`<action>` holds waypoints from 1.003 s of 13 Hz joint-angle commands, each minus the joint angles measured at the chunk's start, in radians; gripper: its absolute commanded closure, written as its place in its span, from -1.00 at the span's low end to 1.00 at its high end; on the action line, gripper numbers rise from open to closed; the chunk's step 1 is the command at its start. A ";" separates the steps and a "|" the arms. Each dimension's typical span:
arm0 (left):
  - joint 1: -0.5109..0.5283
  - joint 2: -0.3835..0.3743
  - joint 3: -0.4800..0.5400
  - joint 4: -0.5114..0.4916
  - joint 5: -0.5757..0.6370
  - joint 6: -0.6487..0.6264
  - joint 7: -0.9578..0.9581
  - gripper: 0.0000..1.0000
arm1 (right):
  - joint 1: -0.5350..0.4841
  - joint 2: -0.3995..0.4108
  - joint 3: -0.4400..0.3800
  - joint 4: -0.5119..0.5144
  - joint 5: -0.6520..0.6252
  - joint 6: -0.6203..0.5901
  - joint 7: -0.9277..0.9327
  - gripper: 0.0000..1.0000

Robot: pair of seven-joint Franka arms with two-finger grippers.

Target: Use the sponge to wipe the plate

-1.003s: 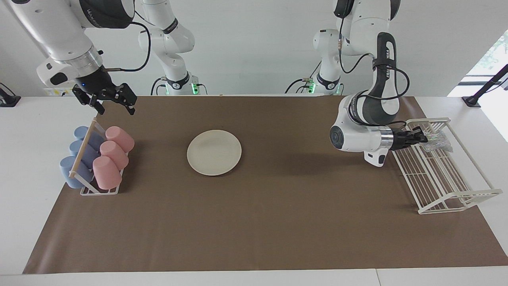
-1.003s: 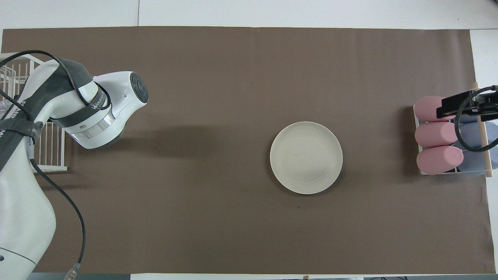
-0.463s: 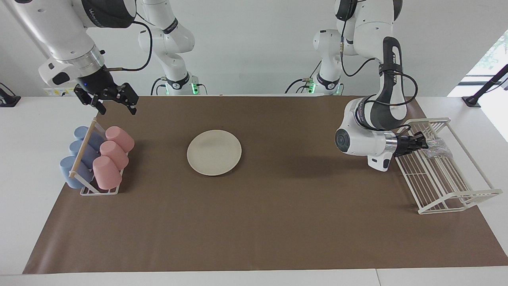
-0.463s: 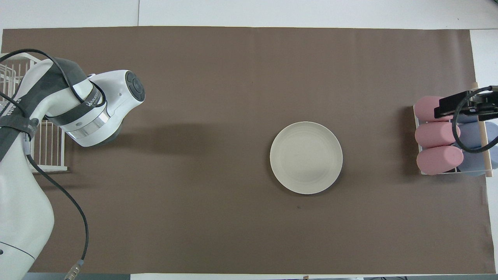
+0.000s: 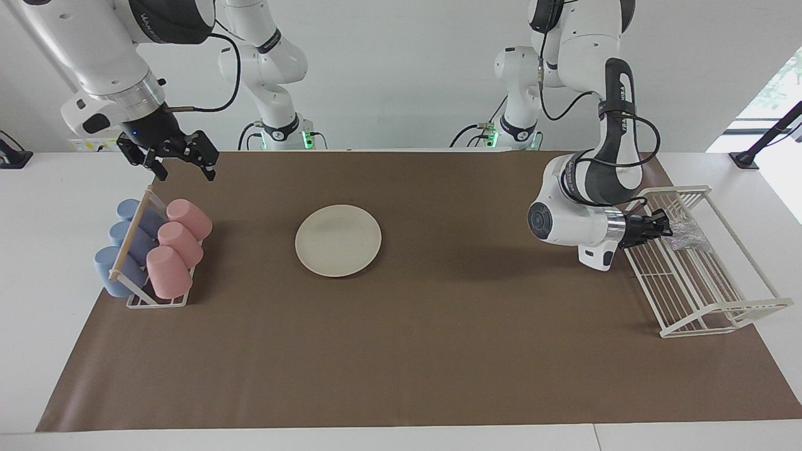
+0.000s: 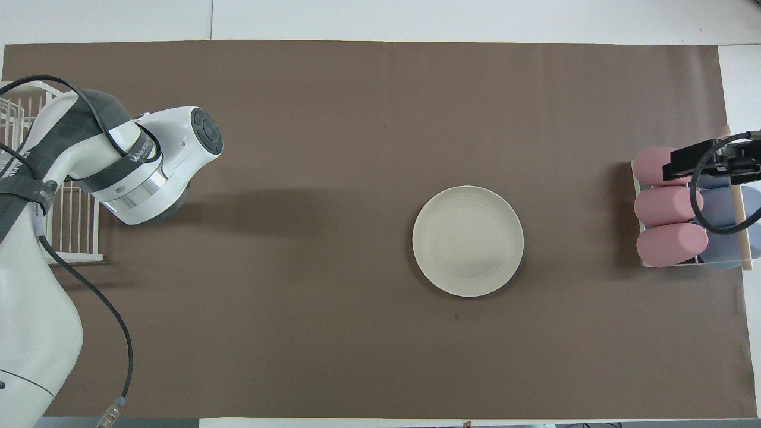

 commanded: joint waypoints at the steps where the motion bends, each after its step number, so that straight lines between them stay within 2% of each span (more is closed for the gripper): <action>1: 0.012 0.007 -0.005 0.014 -0.012 0.014 -0.013 -1.00 | 0.005 -0.015 0.000 -0.014 -0.020 -0.008 -0.005 -1.00; 10: 0.014 -0.003 -0.006 0.026 -0.021 0.020 -0.002 -1.00 | -0.001 -0.017 0.000 -0.015 -0.020 -0.006 -0.008 -1.00; 11: 0.034 -0.020 -0.006 0.032 -0.068 0.037 0.000 -1.00 | -0.003 -0.017 0.000 -0.017 -0.020 -0.006 -0.008 -1.00; 13: 0.067 -0.106 -0.008 0.035 -0.194 0.110 0.035 -1.00 | -0.004 -0.017 0.000 -0.017 -0.020 -0.006 -0.010 -1.00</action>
